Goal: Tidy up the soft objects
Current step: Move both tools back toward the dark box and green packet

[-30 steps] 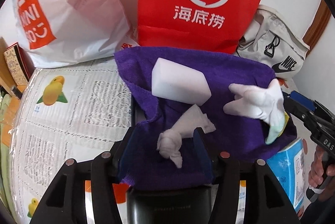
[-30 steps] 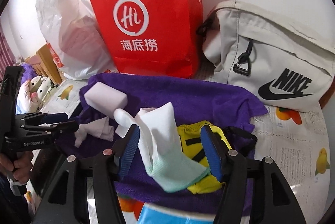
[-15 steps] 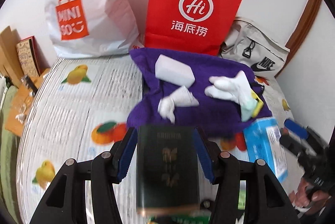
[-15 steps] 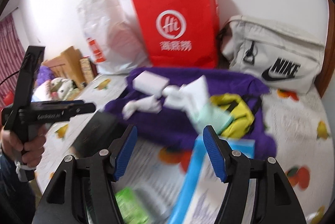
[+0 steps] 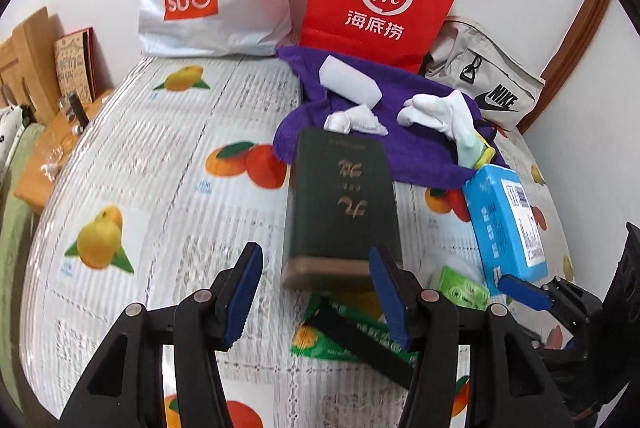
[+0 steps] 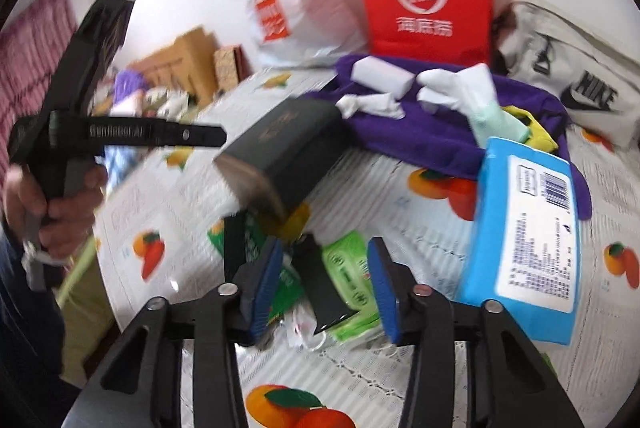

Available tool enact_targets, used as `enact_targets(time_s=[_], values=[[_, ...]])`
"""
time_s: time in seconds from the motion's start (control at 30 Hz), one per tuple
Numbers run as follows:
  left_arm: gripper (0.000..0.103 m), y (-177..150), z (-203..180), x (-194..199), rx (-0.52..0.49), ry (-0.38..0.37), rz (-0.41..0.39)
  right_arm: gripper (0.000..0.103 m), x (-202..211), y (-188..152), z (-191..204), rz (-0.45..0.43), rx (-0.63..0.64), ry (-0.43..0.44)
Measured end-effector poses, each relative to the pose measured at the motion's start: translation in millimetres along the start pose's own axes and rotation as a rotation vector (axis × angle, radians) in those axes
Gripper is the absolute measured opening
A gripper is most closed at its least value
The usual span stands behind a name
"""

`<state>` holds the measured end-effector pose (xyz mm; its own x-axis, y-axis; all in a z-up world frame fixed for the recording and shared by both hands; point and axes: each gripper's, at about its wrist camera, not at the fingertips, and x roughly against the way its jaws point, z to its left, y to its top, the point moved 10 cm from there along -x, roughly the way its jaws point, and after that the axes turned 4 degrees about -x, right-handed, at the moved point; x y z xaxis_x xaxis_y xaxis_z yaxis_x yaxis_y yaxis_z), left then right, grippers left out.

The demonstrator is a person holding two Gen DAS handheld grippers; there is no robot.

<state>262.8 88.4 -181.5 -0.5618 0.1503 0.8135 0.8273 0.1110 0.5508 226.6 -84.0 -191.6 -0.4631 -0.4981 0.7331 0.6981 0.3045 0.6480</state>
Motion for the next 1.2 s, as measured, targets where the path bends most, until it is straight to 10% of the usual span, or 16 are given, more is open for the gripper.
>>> enact_targets(time_s=[0.5,1.2], values=[[0.053,-37.0,21.7,-16.4,0.055,-0.029,0.06,0.025,-46.0,-25.2,16.5,0.107,0.223,-0.158],[0.053,-81.5,-14.1,-4.7,0.023,-0.037,0.097,0.021,39.1,-28.4,0.8,-0.053,0.016,-0.112]])
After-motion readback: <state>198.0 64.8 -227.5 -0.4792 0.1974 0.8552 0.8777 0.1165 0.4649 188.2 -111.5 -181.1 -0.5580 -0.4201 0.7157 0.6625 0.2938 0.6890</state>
